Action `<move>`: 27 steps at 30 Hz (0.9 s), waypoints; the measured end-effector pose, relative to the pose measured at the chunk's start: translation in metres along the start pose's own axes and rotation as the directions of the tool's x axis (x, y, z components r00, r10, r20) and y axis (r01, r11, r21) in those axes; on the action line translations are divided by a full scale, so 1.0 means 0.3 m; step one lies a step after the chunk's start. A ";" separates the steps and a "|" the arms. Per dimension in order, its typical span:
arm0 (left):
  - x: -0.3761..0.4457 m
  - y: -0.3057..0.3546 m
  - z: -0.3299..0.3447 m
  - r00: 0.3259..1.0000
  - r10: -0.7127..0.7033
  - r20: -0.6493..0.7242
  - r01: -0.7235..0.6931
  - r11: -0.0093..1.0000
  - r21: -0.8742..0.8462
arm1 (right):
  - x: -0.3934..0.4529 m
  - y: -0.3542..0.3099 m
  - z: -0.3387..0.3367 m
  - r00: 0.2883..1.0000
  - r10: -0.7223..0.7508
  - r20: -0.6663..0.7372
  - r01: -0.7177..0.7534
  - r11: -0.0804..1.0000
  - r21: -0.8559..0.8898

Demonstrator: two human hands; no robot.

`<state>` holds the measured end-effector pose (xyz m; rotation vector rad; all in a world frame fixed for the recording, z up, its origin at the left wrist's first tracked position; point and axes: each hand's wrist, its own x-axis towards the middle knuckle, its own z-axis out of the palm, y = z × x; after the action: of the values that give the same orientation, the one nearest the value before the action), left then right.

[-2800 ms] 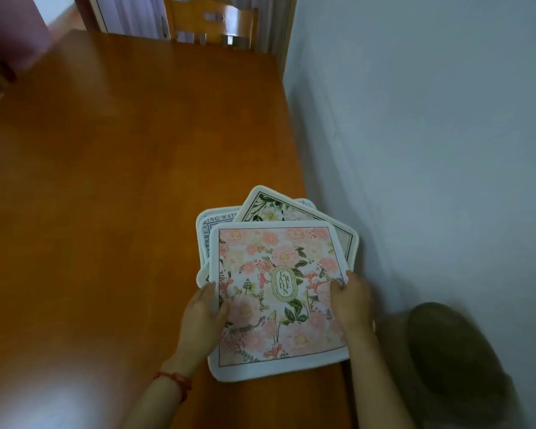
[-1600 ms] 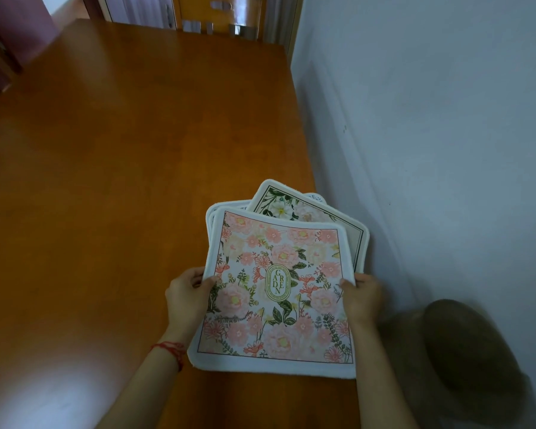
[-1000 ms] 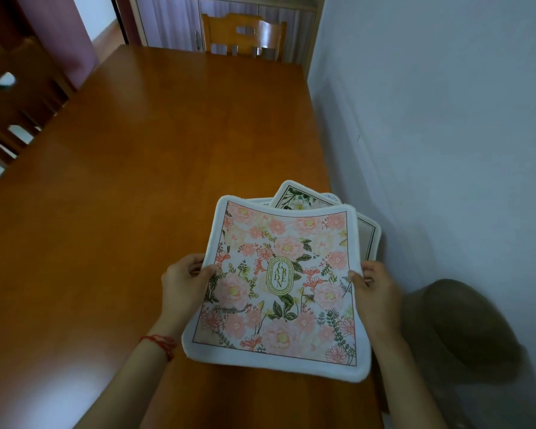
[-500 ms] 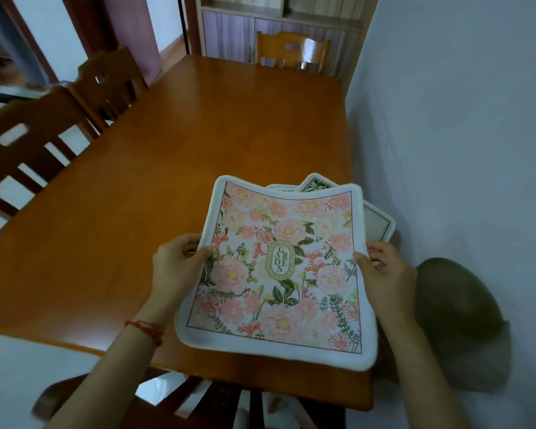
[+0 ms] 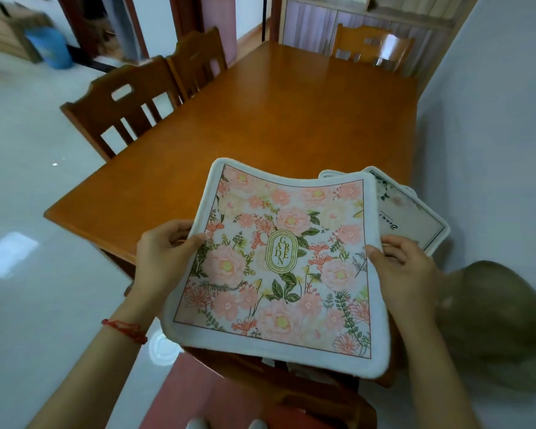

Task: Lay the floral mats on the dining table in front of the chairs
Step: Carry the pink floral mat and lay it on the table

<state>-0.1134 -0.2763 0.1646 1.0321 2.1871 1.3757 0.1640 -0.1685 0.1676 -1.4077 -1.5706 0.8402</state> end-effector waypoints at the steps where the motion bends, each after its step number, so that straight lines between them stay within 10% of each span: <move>1: -0.011 -0.005 -0.021 1.000 -0.017 -0.018 0.017 1.000 -0.004 | -0.009 -0.006 0.012 1.000 -0.004 0.004 0.004 1.000 -0.001; 27: -0.367 -0.457 -0.929 0.847 -0.353 -0.397 0.291 0.933 -0.210 | -0.573 -0.438 0.679 0.918 -0.176 0.355 0.177 0.984 0.031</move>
<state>-0.2694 -0.5667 0.1638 0.2951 2.3735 1.6796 -0.0741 -0.3462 0.1737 -1.1344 -1.9397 1.0250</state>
